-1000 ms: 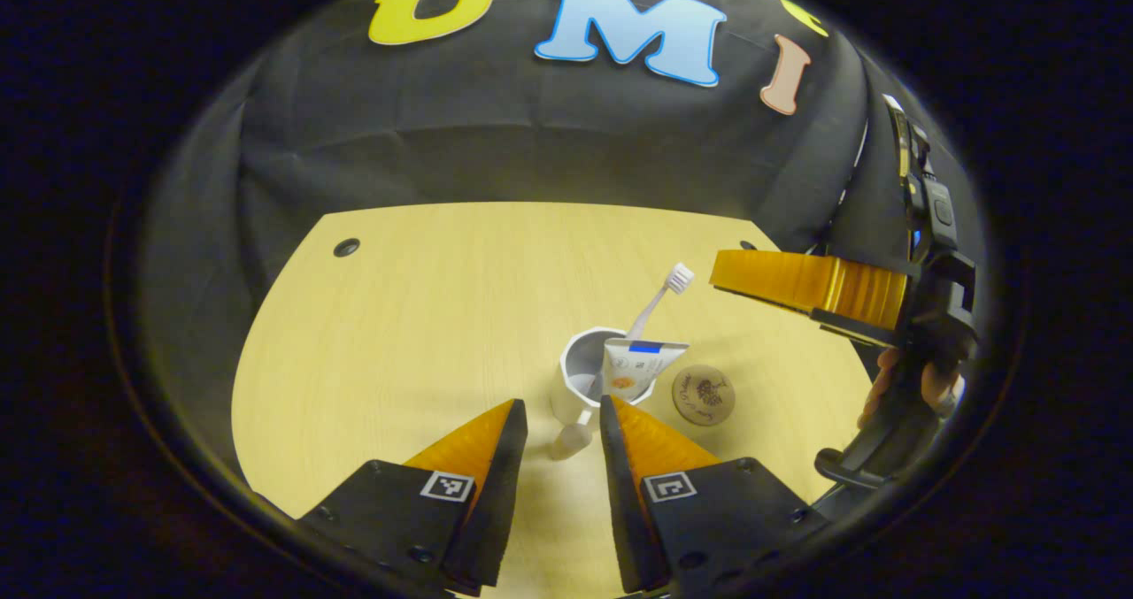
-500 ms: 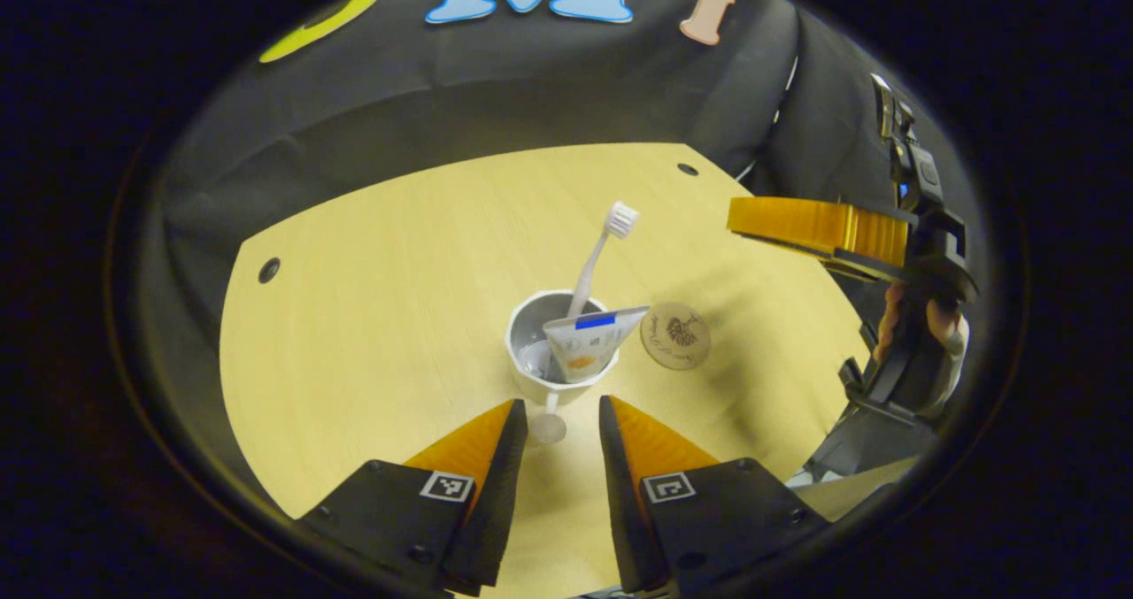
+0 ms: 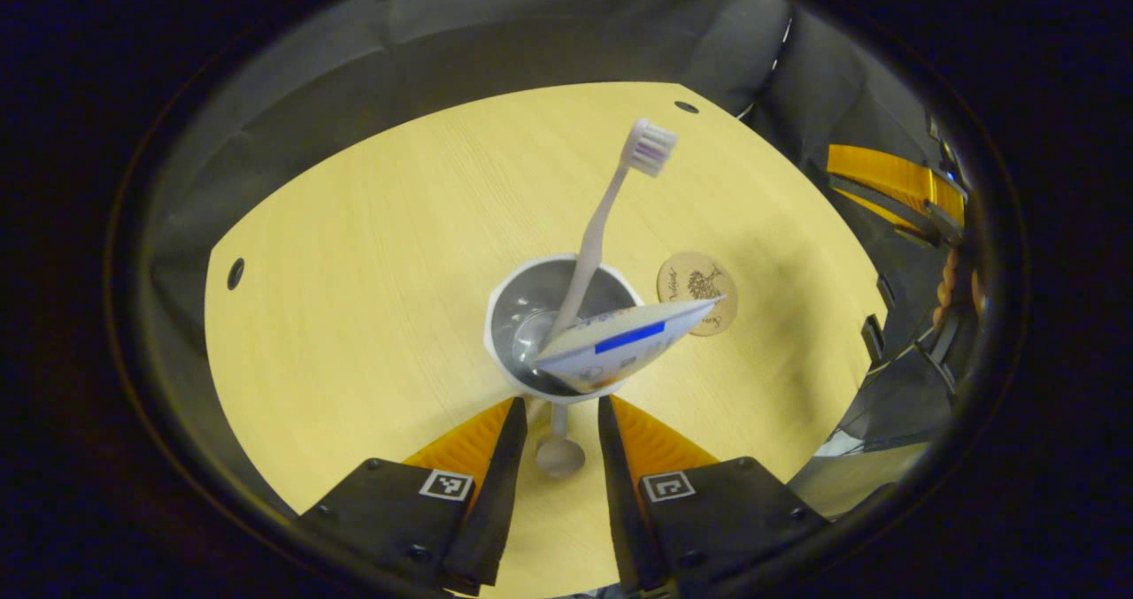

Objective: Put the toothbrush and toothpaste on the desktop into the cup, then pick up the cup and place it on the coaster on the desktop.

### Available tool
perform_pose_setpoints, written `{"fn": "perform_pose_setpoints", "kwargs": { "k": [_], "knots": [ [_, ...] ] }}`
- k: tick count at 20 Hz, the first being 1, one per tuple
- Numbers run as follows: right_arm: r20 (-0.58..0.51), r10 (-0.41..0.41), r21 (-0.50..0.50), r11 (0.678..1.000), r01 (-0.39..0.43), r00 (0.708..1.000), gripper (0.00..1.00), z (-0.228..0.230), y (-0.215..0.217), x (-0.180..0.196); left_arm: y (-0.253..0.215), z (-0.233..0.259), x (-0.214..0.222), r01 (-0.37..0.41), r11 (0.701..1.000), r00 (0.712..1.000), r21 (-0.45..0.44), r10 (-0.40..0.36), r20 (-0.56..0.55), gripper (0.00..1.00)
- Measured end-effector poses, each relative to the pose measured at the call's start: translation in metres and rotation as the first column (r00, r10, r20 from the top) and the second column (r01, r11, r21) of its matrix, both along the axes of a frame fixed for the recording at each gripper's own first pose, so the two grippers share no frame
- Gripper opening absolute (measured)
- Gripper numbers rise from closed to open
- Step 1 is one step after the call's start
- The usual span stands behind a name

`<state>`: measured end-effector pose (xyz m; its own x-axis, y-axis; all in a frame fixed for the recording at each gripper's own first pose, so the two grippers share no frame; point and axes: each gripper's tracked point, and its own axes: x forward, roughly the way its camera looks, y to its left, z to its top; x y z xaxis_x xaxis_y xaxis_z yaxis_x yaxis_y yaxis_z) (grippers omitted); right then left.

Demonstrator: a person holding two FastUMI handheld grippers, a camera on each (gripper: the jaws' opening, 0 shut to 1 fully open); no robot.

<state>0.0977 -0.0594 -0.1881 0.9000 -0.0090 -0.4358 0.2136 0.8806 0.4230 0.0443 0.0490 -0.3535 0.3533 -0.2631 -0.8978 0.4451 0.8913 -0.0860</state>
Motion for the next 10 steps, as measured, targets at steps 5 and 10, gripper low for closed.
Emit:
{"fn": "perform_pose_setpoints", "kwargs": {
  "k": [5,10],
  "knots": [
    [-0.017,-0.051,0.016,0.999,0.051,0.999,0.56,-0.006,-0.019,-0.007,0.003,-0.012,0.004,0.039,0.998,0.999,0.042,-0.038,-0.021,0.48],
    [-0.042,-0.064,0.018,0.998,0.065,0.997,0.56,-0.014,-0.024,-0.014,0.005,-0.021,0.005,0.027,0.999,0.999,0.042,-0.026,-0.021,0.36]
  ]
}}
